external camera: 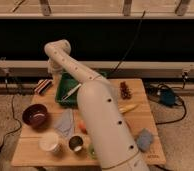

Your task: Wipe purple bowl with eraser

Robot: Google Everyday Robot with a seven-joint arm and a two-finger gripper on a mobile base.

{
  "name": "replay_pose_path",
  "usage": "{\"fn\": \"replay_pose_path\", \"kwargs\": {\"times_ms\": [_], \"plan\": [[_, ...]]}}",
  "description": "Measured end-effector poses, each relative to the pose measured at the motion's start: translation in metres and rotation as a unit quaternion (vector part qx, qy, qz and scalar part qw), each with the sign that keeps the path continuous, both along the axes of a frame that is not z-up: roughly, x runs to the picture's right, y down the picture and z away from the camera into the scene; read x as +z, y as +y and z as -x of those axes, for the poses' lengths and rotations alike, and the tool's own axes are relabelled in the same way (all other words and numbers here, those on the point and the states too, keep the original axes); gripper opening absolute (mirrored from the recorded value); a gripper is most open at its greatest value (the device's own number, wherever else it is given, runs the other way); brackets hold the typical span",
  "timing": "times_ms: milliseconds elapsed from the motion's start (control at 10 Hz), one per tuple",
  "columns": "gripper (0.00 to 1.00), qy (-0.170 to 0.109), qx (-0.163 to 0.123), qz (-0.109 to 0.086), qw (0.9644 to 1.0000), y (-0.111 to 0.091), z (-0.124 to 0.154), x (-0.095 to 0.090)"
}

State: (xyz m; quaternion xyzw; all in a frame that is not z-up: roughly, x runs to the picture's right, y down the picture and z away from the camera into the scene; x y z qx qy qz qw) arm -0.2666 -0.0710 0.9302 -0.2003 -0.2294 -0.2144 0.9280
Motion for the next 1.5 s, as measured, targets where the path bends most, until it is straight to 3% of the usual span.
{"fn": "replay_pose_path", "kwargs": {"times_ms": [500, 1200, 1500], "plan": [[0.65, -0.008, -0.009, -0.021, 0.9997, -0.008, 0.019, 0.014], [0.65, -0.017, -0.050, -0.022, 0.9983, -0.004, 0.064, 0.031], [0.65, -0.016, -0.050, -0.022, 0.9984, -0.006, 0.061, 0.032]]}}
